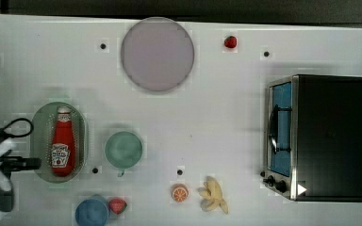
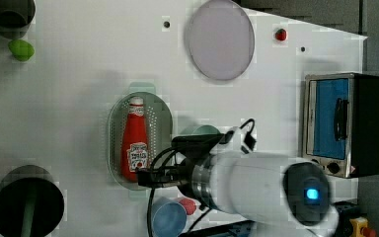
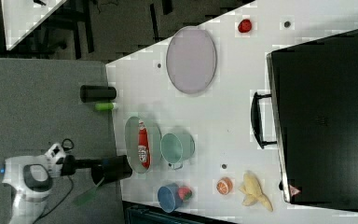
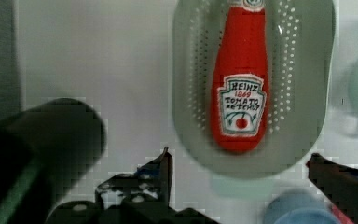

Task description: Pick ketchup from strainer and place it on the table

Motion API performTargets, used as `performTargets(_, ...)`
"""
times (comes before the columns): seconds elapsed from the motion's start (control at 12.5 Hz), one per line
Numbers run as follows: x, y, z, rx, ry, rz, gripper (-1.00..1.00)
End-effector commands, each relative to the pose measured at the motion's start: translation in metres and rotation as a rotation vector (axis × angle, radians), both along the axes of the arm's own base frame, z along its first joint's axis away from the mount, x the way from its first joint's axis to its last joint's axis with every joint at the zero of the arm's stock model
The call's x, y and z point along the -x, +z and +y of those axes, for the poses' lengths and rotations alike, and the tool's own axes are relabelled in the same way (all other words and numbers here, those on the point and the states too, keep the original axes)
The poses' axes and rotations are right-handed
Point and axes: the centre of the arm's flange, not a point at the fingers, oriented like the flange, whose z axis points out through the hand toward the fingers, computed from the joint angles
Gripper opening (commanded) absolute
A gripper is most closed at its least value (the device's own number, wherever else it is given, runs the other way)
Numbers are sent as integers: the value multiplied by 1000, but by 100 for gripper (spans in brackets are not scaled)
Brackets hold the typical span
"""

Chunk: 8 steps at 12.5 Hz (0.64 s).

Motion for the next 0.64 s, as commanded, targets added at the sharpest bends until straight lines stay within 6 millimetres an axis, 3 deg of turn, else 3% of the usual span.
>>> performTargets(0.08, -3, -64, -25, -2, -95, -3, 100)
performTargets(0.64, 5, -152, -30, -71, -153, 55, 100)
